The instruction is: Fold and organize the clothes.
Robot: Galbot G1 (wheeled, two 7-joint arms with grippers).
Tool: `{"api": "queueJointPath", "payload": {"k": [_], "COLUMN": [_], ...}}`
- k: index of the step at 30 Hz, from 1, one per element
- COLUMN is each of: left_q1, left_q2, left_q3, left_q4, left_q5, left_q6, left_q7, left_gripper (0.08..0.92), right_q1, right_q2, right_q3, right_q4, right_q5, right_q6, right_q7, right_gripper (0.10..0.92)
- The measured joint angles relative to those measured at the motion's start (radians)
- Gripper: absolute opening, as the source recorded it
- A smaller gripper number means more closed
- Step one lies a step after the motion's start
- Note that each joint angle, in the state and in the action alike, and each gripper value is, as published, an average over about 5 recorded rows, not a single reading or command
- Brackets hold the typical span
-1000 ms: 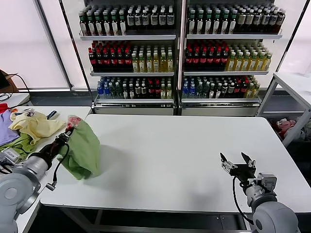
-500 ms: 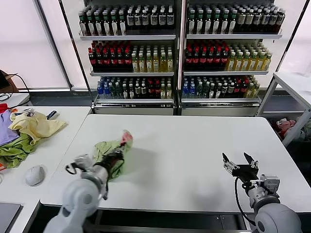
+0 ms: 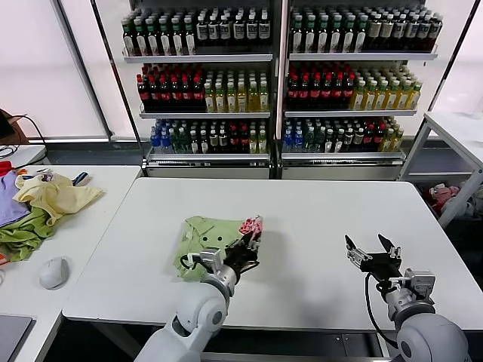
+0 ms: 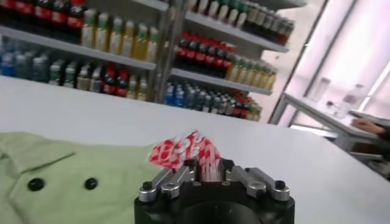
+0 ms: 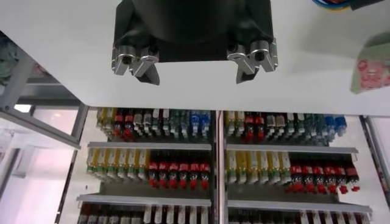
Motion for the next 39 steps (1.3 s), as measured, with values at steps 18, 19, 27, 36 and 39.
{"api": "queueJointPath", "payload": {"k": [18, 19, 27, 36, 39], "left_q1": [0.186, 0.203, 0.324, 0.411, 0.43], "left_q2": [0.05, 0.057, 0.091, 0.11, 0.113], "left_q3": [-0.077, -0.093, -0.225, -0.312, -0.325], "left_q4": [-0.166, -0.177, -0.243, -0.279, -0.288], "left_q5": [0.105, 0.113, 0.156, 0.177, 0.182], "left_q6": [-0.179, -0.188, -0.244, -0.283, -0.29], "left_q7": [0.06, 0.057, 0.037, 0.025, 0.024], "left_gripper": [0.817, 0.82, 0.823, 0.823, 0.823], "right_q1": [0.158, 0.175, 0.309, 0.424, 0.448], "right_q2": [0.076, 0.085, 0.173, 0.266, 0.291], "right_q3": [-0.263, -0.286, -0.446, -0.524, -0.533], "right_q4": [-0.116, -0.132, -0.281, -0.431, -0.468], "right_q5": [-0.04, -0.04, -0.027, 0.035, 0.07], "right_q6": [0.043, 0.045, 0.05, 0.04, 0.036], "right_q7": [0.069, 0.075, 0.13, 0.195, 0.22], "right_gripper": [0.823, 0.823, 0.823, 0.818, 0.773]}}
